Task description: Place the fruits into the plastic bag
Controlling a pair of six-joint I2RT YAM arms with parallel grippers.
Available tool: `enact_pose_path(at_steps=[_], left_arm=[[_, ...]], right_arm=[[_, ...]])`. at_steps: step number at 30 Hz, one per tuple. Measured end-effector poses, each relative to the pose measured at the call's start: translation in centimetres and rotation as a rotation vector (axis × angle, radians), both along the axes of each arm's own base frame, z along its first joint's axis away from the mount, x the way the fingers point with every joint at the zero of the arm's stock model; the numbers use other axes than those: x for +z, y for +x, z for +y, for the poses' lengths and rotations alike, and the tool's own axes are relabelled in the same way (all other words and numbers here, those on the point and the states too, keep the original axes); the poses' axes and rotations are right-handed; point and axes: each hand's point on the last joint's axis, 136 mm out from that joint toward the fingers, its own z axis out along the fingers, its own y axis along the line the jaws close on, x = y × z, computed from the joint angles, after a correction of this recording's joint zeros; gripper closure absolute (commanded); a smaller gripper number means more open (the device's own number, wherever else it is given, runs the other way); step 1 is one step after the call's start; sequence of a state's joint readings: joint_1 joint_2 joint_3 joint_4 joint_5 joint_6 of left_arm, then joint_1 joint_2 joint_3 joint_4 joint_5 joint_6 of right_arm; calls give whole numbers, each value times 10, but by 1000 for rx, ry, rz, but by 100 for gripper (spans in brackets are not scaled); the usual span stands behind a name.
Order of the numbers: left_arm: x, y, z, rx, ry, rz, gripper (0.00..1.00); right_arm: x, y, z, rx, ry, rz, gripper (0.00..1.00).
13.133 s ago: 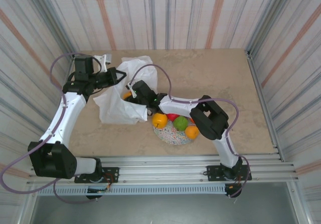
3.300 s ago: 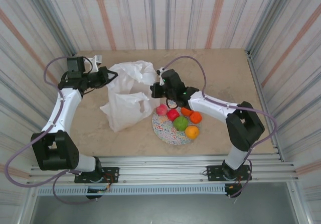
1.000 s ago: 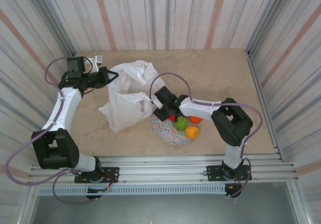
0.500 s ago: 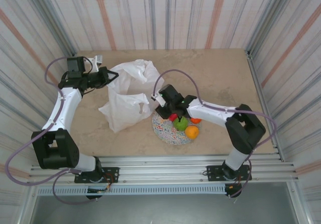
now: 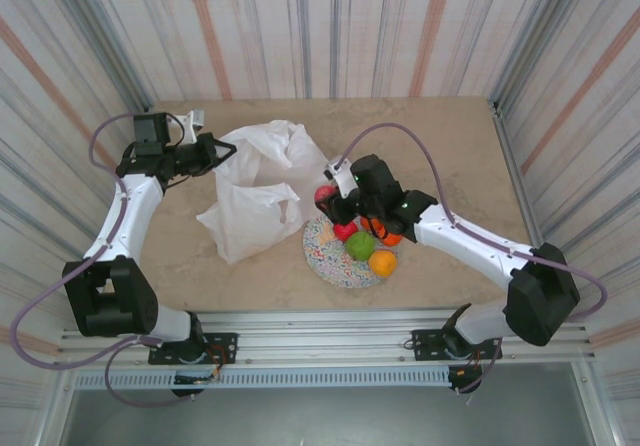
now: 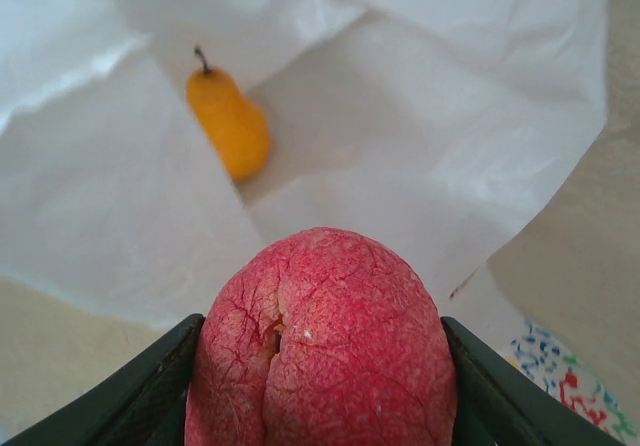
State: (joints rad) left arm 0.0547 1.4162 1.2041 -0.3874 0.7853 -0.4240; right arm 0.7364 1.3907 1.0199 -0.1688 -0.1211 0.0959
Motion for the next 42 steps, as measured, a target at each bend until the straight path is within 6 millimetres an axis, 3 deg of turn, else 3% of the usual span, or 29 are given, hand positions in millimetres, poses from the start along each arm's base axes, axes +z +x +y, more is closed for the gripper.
enact_pose_path(at_steps=[5, 9, 29, 36, 42], left_arm=[[0, -1, -2, -5, 0, 0, 100], [0, -1, -4, -11, 0, 0, 100], [0, -4, -14, -37, 0, 0, 100], [0, -4, -14, -37, 0, 0, 100], [0, -4, -14, -37, 0, 0, 100]], right_arm=[[6, 29, 15, -46, 70, 13, 43], [-4, 40, 35, -49, 109, 49, 43], [-57, 27, 162, 32, 216, 221, 41], [-82, 28, 187, 40, 217, 282, 36], [-88, 24, 189, 46, 220, 325, 20]])
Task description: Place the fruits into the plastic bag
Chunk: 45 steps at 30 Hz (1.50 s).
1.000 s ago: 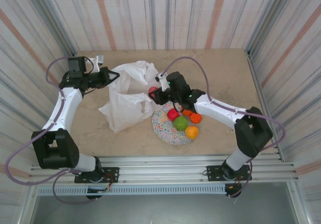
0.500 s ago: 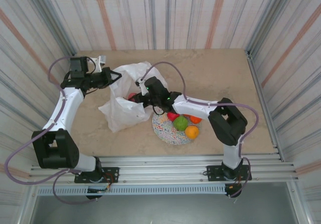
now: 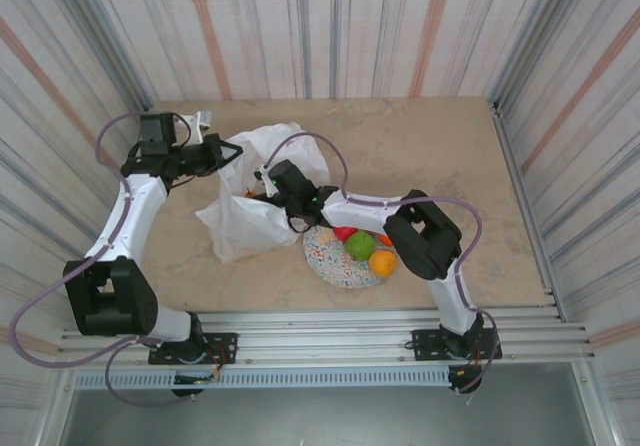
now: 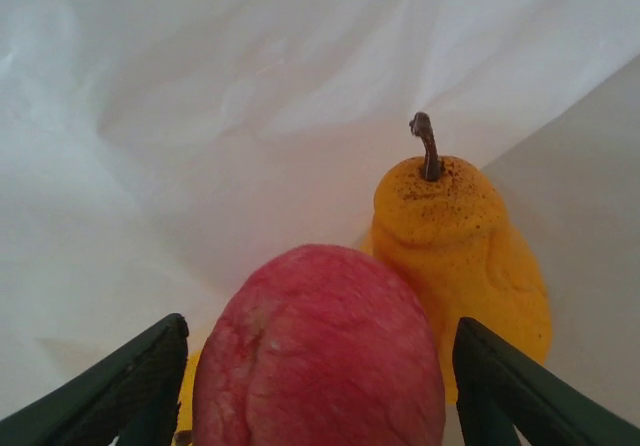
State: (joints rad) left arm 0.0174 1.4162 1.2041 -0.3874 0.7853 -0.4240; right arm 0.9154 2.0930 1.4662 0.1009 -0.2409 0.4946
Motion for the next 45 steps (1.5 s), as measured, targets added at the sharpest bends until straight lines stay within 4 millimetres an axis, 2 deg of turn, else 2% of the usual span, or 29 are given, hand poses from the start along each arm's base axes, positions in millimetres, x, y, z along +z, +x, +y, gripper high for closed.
enact_pose_path(at_steps=[7, 16, 23, 28, 33, 37, 41, 45], left_arm=[[0, 0, 0, 0, 0, 0, 100], [0, 0, 0, 0, 0, 0, 100], [0, 0, 0, 0, 0, 0, 100], [0, 0, 0, 0, 0, 0, 100], [0, 0, 0, 0, 0, 0, 100], [0, 0, 0, 0, 0, 0, 100], [0, 0, 0, 0, 0, 0, 100], [0, 0, 0, 0, 0, 0, 100]], right_arm=[[5, 5, -9, -1, 8, 13, 10], [53, 0, -38, -15, 55, -26, 7], [66, -13, -62, -20, 39, -52, 8], [80, -13, -92, -88, 13, -85, 9], [98, 3, -130, -248, -43, -140, 10], [94, 14, -154, -340, -100, -163, 9], [81, 10, -184, -389, -147, -156, 9], [92, 0, -210, -407, -184, -178, 9]])
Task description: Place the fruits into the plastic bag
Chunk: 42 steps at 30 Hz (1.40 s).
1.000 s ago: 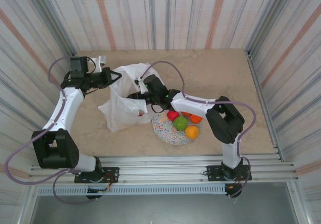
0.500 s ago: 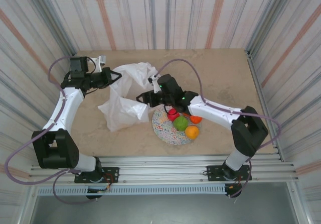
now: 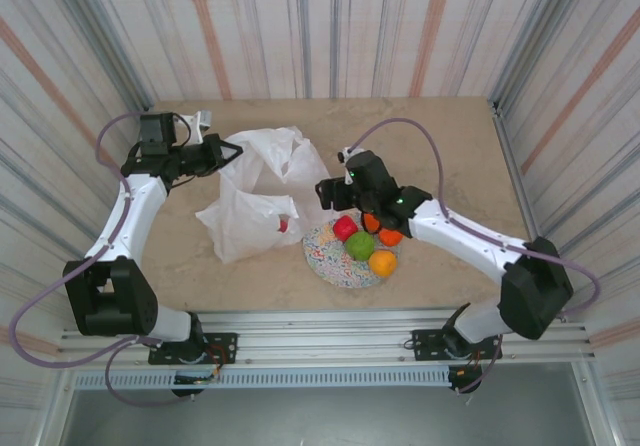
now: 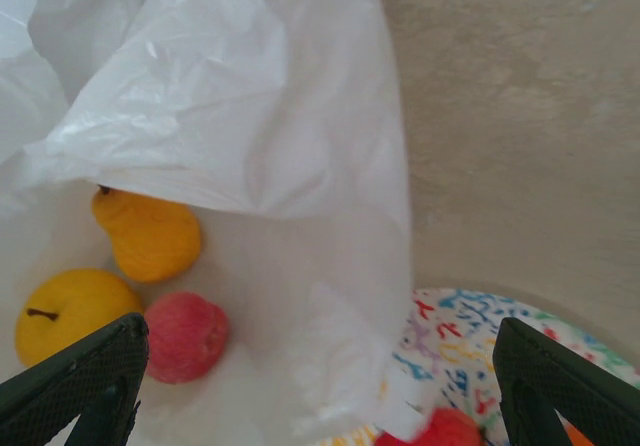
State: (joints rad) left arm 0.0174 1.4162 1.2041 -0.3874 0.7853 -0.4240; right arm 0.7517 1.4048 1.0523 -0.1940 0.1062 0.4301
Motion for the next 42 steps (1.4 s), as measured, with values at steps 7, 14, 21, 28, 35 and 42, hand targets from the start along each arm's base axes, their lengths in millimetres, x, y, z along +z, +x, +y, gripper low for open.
enact_pose_path(at_steps=[7, 14, 21, 28, 35, 42], left_arm=[[0, 0, 0, 0, 0, 0, 100], [0, 0, 0, 0, 0, 0, 100], [0, 0, 0, 0, 0, 0, 100], [0, 0, 0, 0, 0, 0, 100], [0, 0, 0, 0, 0, 0, 100], [0, 0, 0, 0, 0, 0, 100]], right_arm=[[-2, -41, -29, 30, -127, 21, 9], [-49, -81, -38, 117, -323, 161, 3], [-96, -87, -49, 167, -462, 300, 0], [-112, -83, -62, 178, -507, 358, 1], [-128, -83, -62, 208, -525, 411, 7], [-141, -81, -56, 231, -536, 436, 10]])
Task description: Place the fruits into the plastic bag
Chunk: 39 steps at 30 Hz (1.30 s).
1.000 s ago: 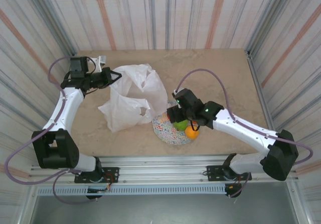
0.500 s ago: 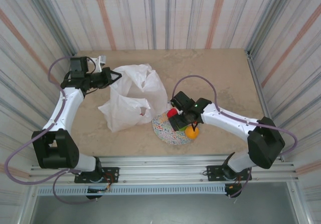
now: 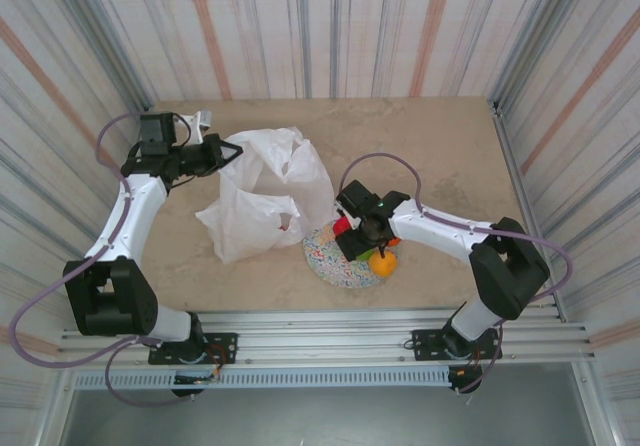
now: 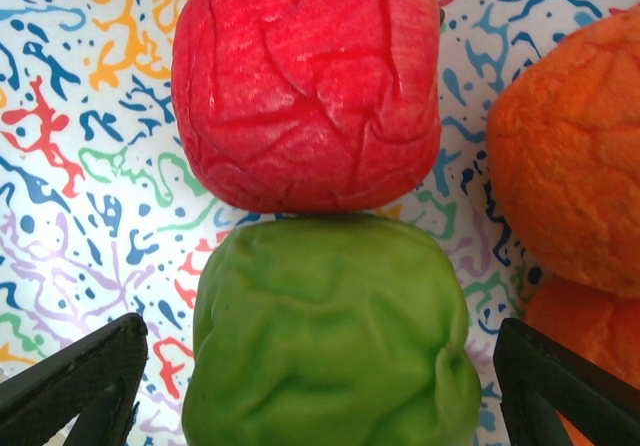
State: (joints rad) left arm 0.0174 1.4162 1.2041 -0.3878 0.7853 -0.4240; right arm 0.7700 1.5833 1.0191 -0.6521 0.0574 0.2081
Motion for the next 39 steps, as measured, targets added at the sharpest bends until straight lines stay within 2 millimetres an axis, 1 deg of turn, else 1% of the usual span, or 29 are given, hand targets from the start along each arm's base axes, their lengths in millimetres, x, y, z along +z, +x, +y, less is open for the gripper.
enact_pose_path(at_steps=[7, 15, 21, 25, 28, 32, 36, 39], left_arm=[[0, 0, 0, 0, 0, 0, 100], [0, 0, 0, 0, 0, 0, 100], [0, 0, 0, 0, 0, 0, 100], [0, 0, 0, 0, 0, 0, 100], [0, 0, 0, 0, 0, 0, 100], [0, 0, 0, 0, 0, 0, 100], [0, 0, 0, 0, 0, 0, 100], [0, 0, 0, 0, 0, 0, 100]], right_arm=[[-10, 2, 3, 12, -6, 11, 16], [-9, 4, 5, 13, 2, 4, 28], [-9, 4, 6, 14, 6, 3, 32], [-5, 2, 7, 19, 13, 0, 36], [5, -2, 10, 29, 40, -5, 40], [25, -7, 15, 42, 101, -26, 43], [50, -10, 20, 50, 179, -59, 44], [75, -6, 31, 45, 279, -87, 47]])
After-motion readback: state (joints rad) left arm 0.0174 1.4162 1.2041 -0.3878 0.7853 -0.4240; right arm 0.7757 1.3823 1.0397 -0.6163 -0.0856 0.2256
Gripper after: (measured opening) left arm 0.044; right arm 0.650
